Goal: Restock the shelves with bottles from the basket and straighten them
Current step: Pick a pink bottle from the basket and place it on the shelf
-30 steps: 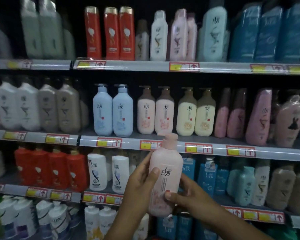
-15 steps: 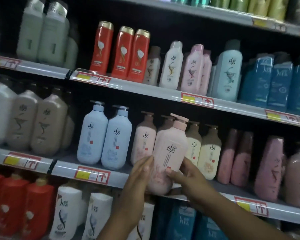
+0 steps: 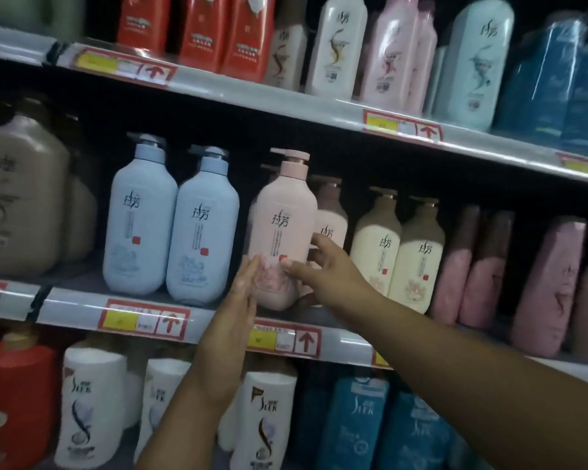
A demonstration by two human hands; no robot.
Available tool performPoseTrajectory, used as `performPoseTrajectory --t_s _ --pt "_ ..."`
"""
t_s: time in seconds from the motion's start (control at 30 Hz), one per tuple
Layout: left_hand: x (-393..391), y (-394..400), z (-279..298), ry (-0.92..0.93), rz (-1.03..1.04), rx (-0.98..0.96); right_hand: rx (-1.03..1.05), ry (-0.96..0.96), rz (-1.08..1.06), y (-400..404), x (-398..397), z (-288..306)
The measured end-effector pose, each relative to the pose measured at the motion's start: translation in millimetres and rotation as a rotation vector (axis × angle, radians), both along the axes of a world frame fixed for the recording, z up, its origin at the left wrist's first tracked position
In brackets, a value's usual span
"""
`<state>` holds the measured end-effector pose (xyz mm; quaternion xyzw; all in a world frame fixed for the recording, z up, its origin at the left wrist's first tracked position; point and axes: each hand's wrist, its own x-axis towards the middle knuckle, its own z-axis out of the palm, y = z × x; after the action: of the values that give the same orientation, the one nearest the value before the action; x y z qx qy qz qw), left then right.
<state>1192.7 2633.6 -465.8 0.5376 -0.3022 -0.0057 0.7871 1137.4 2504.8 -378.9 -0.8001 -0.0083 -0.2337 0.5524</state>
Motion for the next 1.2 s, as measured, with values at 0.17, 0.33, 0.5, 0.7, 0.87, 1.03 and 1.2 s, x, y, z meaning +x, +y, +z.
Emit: performPoseTrajectory --t_s 0.17,0.33,0.5,0.7,0.87,1.03,1.2 --pt "-16 16 -1 -0.045 -0.050 -0.074 -0.029 0.027 -0.027 1 6 -9" --pt "-25 19 -10 -0.012 -0.142 -0.114 -0.047 0.053 -0.098 1 12 -10" --pt "-30 22 -8 -0.059 -0.138 -0.081 -0.188 0.039 -0.209 3 11 -10" --pt "-43 27 -2 -0.079 -0.016 0.024 -0.575 0.069 -0.400 14 -15 -11" --pt "-91 34 10 -0.465 0.492 0.482 -0.933 0.064 -0.333 17 -95 -33" --pt "-140 32 2 -0.745 0.625 0.827 -1.124 0.245 -0.285 -4 -186 -79" --pt "-179 24 -19 -0.837 0.567 1.035 -1.093 0.453 -0.290 -30 -263 -140"
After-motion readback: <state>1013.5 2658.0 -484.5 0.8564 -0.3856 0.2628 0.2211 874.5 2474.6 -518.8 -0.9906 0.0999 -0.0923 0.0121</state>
